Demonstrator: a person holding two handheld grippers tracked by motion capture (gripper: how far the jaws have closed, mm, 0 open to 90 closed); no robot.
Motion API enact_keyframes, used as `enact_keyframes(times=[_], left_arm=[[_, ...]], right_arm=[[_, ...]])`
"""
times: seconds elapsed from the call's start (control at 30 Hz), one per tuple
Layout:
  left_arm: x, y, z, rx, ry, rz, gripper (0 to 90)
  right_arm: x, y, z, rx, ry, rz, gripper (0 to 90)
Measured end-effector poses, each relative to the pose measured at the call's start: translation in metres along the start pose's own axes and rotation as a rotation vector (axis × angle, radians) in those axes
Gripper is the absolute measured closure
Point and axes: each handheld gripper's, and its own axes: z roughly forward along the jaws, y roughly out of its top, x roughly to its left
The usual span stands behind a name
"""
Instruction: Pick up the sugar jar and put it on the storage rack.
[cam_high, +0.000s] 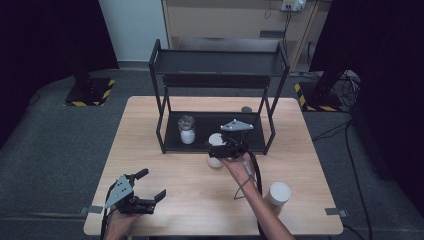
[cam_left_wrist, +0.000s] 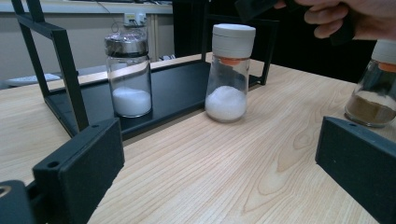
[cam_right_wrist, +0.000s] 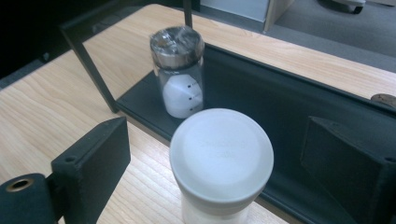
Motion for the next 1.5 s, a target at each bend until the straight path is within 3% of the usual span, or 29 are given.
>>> enact_keyframes(times=[0.57,1.03,1.5], left_arm=[[0.0,0.0,0.0,0.001,-0.004,0.001,0.0],[0.001,0.0,0.0,0.001,-0.002,0.001,0.0],[0.001,-0.001,0.0,0.0,-0.002,-0.002,0.0]], right_arm=[[-0.001,-0.013,0.024,0.039,-0.011,0.004,17.6],[0.004,-0.026,0.027,0.009,-0.026,-0.009,33.5],[0.005,-0.022,0.026,0.023,-0.031,-0.02,34.1]])
